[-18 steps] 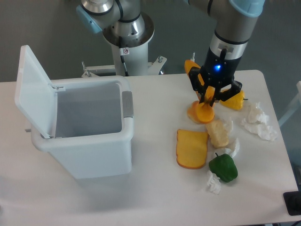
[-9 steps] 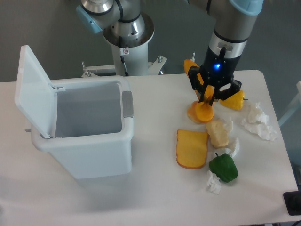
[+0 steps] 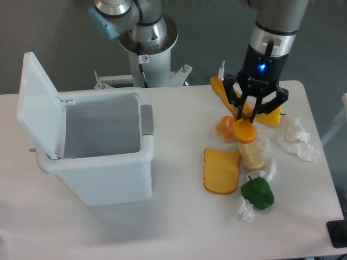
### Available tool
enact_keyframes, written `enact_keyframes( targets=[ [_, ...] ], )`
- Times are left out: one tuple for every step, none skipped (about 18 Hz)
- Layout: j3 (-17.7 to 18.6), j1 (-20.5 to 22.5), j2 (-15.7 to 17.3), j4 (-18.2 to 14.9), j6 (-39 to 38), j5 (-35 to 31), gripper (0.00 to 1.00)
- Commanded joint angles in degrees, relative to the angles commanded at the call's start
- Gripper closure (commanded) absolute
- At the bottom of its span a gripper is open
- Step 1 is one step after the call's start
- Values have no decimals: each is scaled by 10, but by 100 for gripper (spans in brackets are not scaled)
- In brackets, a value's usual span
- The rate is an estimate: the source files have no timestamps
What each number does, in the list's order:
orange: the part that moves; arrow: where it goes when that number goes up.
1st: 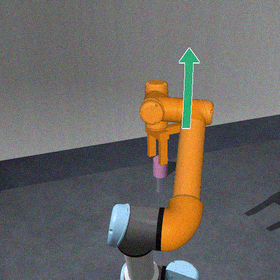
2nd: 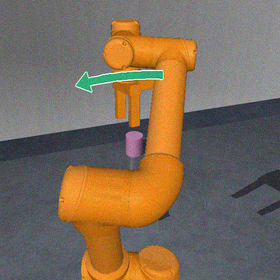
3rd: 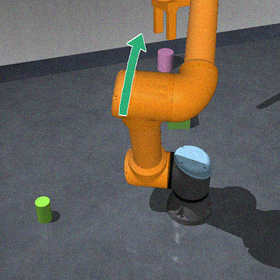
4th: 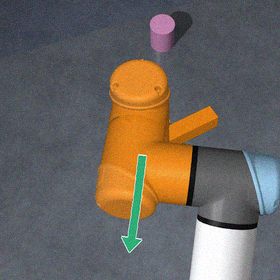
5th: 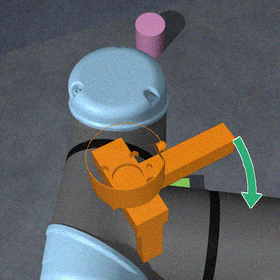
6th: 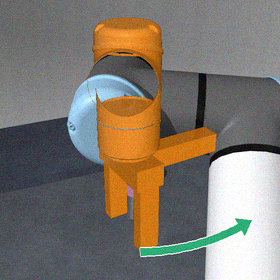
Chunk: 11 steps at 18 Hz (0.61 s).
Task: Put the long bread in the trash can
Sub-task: 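Close the gripper on the long orange bread loaf beside the bun, then lift the held bread loaf up and carry it toward the bin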
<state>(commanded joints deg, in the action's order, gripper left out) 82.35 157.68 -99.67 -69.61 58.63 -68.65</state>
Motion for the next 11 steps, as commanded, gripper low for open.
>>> enact_keyframes(
  targets=[
    [-4, 2, 0, 0, -9, 4, 65],
    [-5, 3, 1, 1, -23, 12, 65],
    [-5, 3, 4, 5, -39, 20, 65],
    [-5, 4, 10, 13, -53, 27, 65],
    [-5, 4, 13, 21, -69, 39, 65],
    [-5, 4, 18, 30, -89, 55, 65],
    [-5, 4, 23, 44, -110, 71, 66],
    [-5, 5, 29, 57, -129, 87, 66],
    [-5, 5, 35, 70, -149, 99, 66],
    [-5, 5, 42, 82, -166, 108, 66],
    [-4, 5, 50, 90, -176, 115, 66]
  ],
)
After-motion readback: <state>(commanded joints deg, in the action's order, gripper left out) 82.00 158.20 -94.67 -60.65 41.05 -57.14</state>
